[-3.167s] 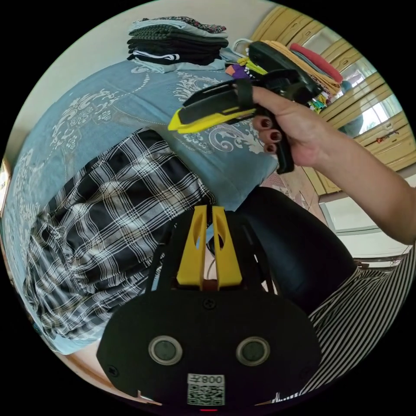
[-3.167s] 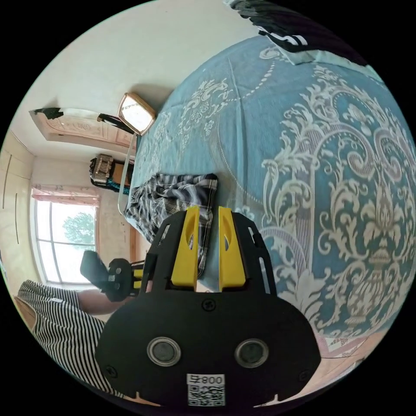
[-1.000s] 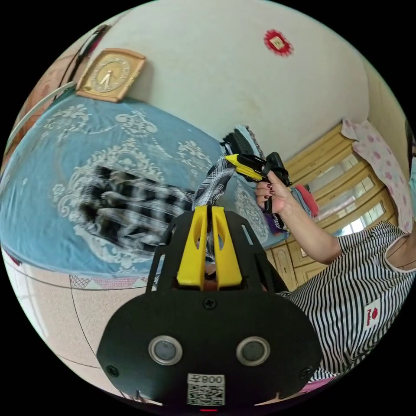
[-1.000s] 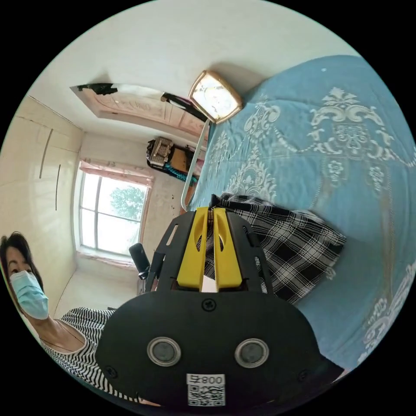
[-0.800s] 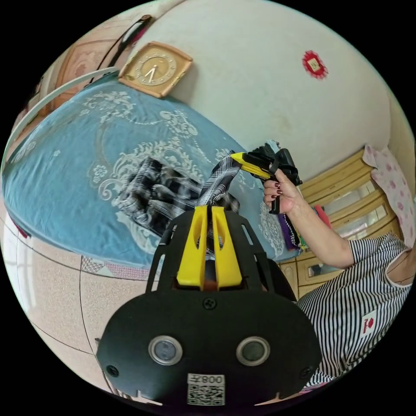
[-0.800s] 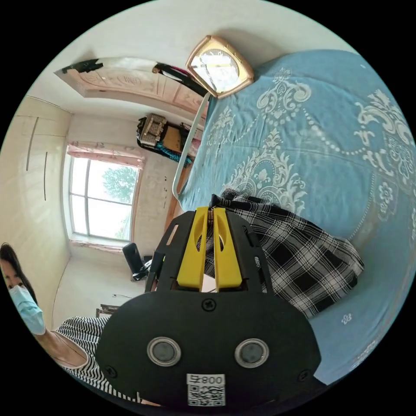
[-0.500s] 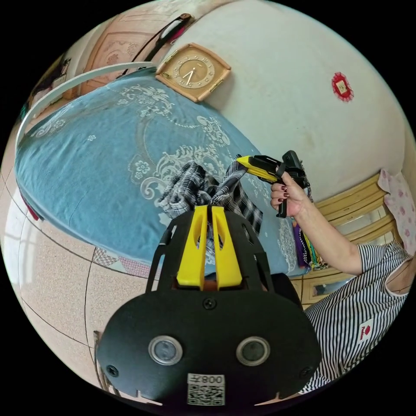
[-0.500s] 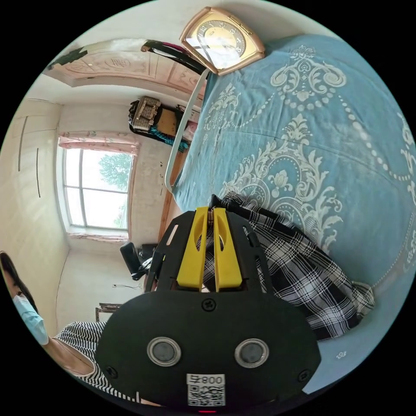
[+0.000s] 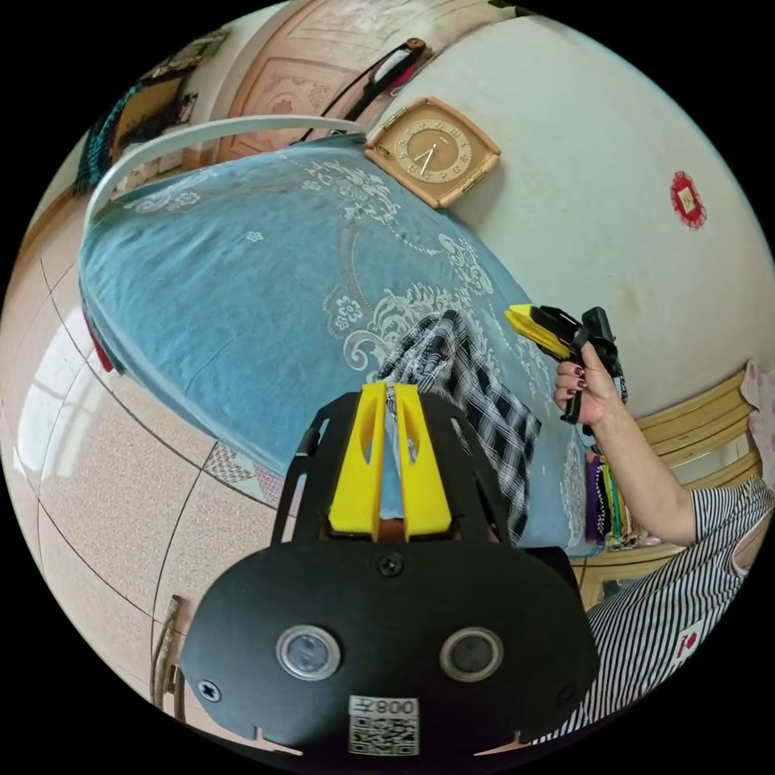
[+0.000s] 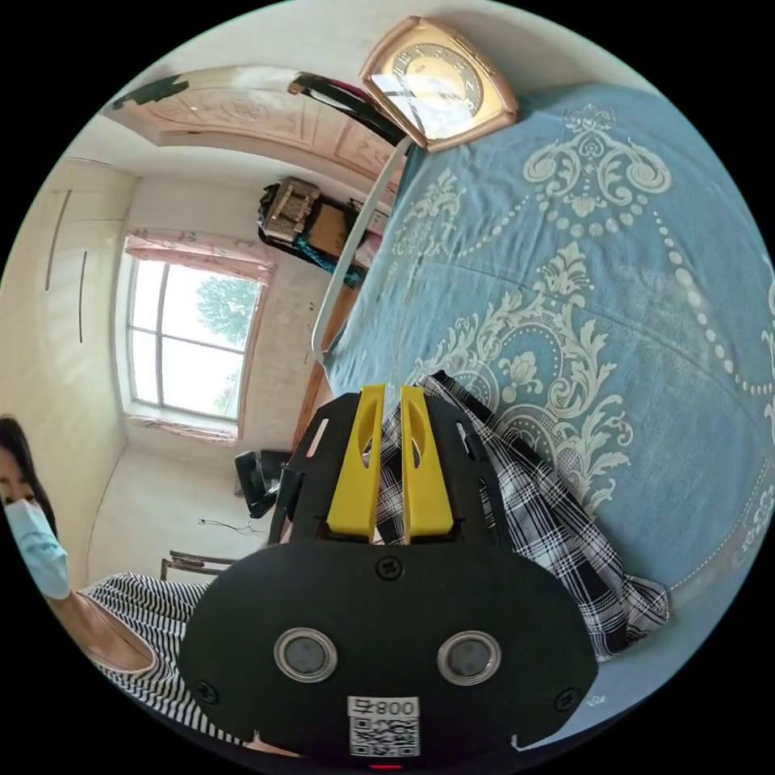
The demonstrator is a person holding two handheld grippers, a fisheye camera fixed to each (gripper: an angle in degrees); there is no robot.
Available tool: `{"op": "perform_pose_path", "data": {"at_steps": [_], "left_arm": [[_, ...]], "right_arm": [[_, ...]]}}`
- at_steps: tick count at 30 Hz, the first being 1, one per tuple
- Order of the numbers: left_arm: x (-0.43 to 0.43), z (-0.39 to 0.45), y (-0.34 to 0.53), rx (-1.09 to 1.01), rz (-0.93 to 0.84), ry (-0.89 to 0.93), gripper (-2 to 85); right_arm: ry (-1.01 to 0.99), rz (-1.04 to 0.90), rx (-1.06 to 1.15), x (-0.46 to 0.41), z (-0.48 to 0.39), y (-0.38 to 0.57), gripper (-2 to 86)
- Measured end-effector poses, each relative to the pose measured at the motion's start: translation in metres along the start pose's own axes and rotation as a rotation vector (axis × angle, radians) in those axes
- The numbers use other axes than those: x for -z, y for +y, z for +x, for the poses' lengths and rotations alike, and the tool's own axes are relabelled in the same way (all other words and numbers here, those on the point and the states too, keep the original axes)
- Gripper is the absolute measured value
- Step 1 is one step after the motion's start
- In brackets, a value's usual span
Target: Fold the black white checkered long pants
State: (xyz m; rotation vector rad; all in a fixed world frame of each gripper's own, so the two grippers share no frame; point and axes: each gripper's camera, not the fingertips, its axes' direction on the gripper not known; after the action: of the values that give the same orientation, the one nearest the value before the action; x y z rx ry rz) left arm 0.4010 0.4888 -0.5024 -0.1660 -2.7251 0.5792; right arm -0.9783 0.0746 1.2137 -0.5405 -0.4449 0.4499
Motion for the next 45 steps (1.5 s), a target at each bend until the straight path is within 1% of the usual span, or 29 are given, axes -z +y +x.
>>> {"op": "perform_pose_path", "data": {"at_steps": [2,3,5,7,8,10,13,16,18,21,23,24,26,28,30,32,35,37,40,41,45], "left_arm": [[-0.003,0.007,0.008,-0.016,0.031,0.032,0.8],[-0.007,0.015,0.012,-0.048,0.045,0.082,0.6],[-0.022,0.030,0.015,-0.095,0.023,0.117,0.4],[-0.050,0.046,0.018,-0.130,-0.053,0.046,0.3],[-0.057,0.047,0.018,-0.127,-0.067,0.020,0.3],[-0.082,0.047,0.020,-0.103,-0.107,-0.066,0.3],[-0.092,0.045,0.023,-0.042,-0.092,-0.006,0.3],[-0.093,0.060,0.029,-0.072,-0.074,-0.011,0.4],[-0.096,0.070,0.035,-0.086,-0.081,0.030,0.6],[-0.104,0.091,0.052,-0.117,-0.103,0.110,1.2],[-0.114,0.105,0.065,-0.136,-0.147,0.167,2.2],[-0.124,0.115,0.075,-0.144,-0.197,0.205,3.0],[-0.142,0.127,0.089,-0.133,-0.278,0.276,4.3],[-0.166,0.144,0.105,-0.101,-0.377,0.368,5.8],[-0.181,0.159,0.111,-0.097,-0.418,0.417,6.2],[-0.197,0.174,0.113,-0.113,-0.464,0.391,6.1],[-0.219,0.191,0.111,-0.093,-0.503,0.379,4.6],[-0.233,0.201,0.108,-0.058,-0.535,0.424,3.0],[-0.245,0.218,0.105,-0.058,-0.551,0.402,1.3],[-0.246,0.222,0.105,-0.057,-0.555,0.403,1.1],[-0.248,0.248,0.104,-0.043,-0.528,0.504,0.7]], "right_arm": [[-0.006,-0.002,0.049,-0.006,-0.015,0.008,1.2],[0.011,-0.020,0.061,-0.011,-0.019,0.009,1.0],[0.109,-0.106,0.080,-0.044,-0.031,0.008,0.5],[0.167,-0.166,0.110,-0.072,-0.039,0.007,0.3],[0.243,-0.212,0.119,-0.092,-0.042,0.005,0.2],[0.330,-0.285,0.117,-0.121,-0.041,0.003,0.2],[0.334,-0.303,0.120,-0.129,-0.046,0.002,0.1],[0.333,-0.274,0.166,-0.108,-0.058,0.014,0.1],[0.304,-0.243,0.185,-0.082,-0.063,0.031,0.1],[0.246,-0.186,0.180,-0.027,-0.057,0.081,0.2],[0.208,-0.150,0.116,0.021,-0.039,0.135,0.2],[0.199,-0.136,0.092,0.033,-0.032,0.151,0.3],[0.158,-0.093,-0.041,0.075,-0.002,0.218,0.5],[0.133,-0.070,-0.146,0.096,0.021,0.269,0.8],[0.103,-0.079,-0.236,0.105,0.041,0.314,1.5],[0.065,-0.068,-0.319,0.108,0.058,0.361,2.7],[0.029,-0.060,-0.372,0.101,0.073,0.394,4.3],[-0.011,-0.067,-0.396,0.094,0.081,0.406,5.0],[-0.106,-0.025,-0.421,0.091,0.090,0.424,6.3],[-0.102,-0.028,-0.416,0.090,0.089,0.429,6.8],[-0.112,-0.054,-0.399,0.089,0.089,0.443,7.9]]}}
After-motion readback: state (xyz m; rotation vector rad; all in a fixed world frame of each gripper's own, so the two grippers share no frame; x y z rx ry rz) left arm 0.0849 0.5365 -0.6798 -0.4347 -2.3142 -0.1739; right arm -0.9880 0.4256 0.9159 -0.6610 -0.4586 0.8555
